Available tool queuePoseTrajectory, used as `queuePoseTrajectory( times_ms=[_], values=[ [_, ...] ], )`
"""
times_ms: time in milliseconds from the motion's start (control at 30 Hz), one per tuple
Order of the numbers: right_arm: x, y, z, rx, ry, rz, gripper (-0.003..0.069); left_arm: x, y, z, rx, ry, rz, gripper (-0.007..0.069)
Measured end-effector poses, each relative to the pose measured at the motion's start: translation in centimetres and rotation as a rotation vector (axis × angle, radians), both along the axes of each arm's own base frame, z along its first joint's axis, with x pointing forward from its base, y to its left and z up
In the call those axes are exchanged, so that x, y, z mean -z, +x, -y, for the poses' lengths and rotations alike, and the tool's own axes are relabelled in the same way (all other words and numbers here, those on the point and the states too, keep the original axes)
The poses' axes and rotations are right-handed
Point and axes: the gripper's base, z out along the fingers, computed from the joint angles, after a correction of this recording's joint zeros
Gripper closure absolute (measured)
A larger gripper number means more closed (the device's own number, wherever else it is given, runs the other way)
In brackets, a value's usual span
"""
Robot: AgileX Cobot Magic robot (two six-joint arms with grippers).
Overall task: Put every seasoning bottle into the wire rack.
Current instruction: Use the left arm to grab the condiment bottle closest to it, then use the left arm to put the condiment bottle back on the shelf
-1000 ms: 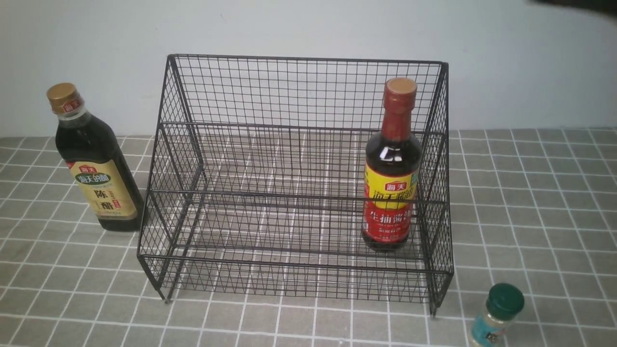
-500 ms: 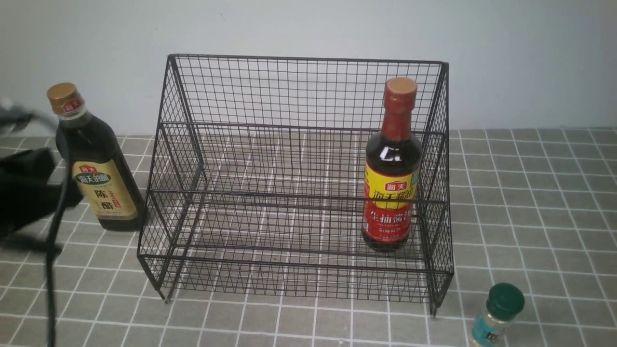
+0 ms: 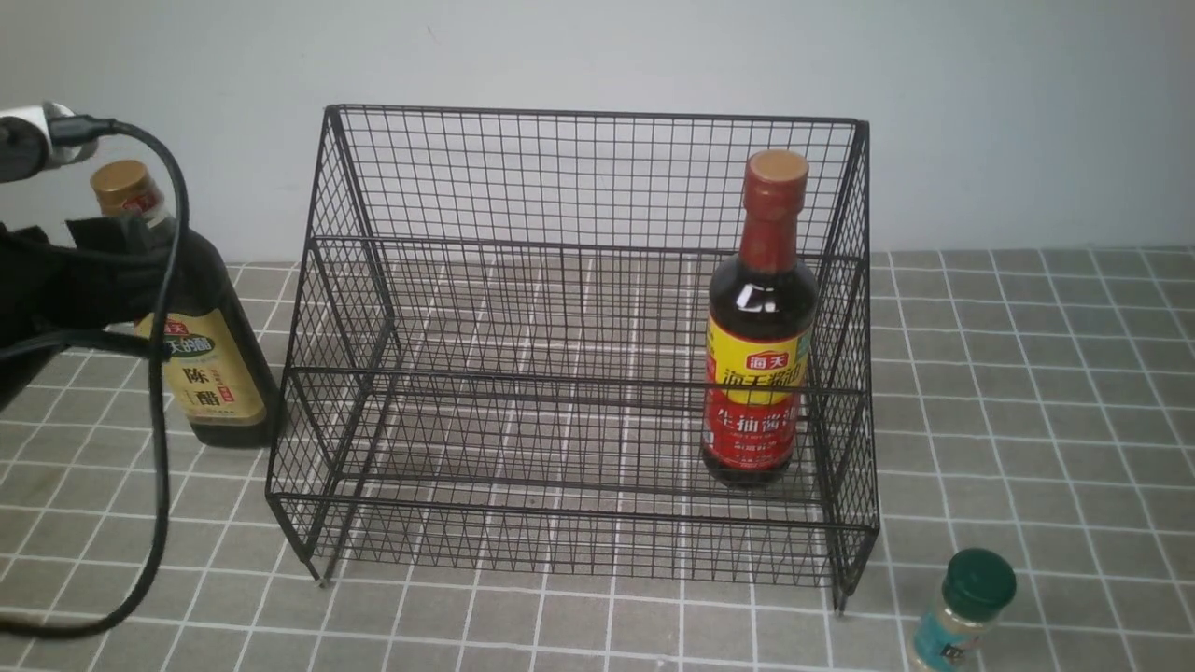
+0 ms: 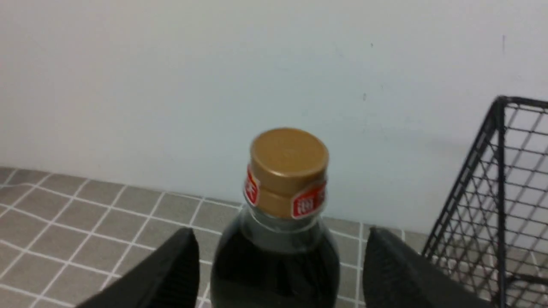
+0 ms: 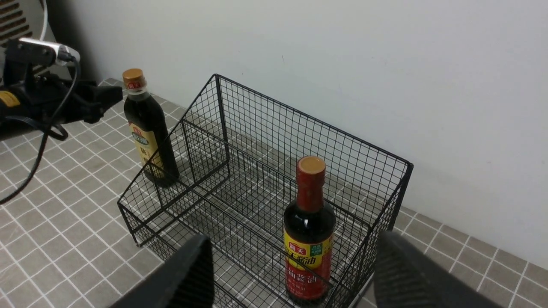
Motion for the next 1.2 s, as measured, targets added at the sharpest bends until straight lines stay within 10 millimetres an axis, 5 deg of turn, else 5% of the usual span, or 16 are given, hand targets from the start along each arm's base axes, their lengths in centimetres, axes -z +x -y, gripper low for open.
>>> queuePoseTrajectory(
  times_ms=[567,700,733,933,1033,1200],
  values=[
    [-0.2,0.0,-0.1,-0.002,0.037,0.009,0.0195,2.0,4.4,-0.3,-0.030,0.024,-0.004,0.0136],
    [-0.3,0.0,-0.1,-0.002,0.040,0.011,0.0195,2.2,5.1,-0.3,-0.032,0.026,-0.004,0.0220],
    [-0.3,0.0,-0.1,-0.002,0.040,0.011,0.0195,2.2,5.3,-0.3,-0.029,0.024,-0.010,0.0305],
    [-0.3,-0.1,-0.3,-0.020,0.056,0.002,0.0195,1.4,5.5,0.0,0.000,0.023,-0.048,0.0302],
    [-0.3,-0.2,-0.5,-0.038,0.071,-0.007,0.0195,-0.1,4.7,0.4,0.049,0.026,-0.095,0.0302],
    [-0.3,-0.3,-0.6,-0.057,0.090,-0.018,0.0195,-6.1,3.4,0.8,0.108,0.066,-0.009,0.0302]
  ],
)
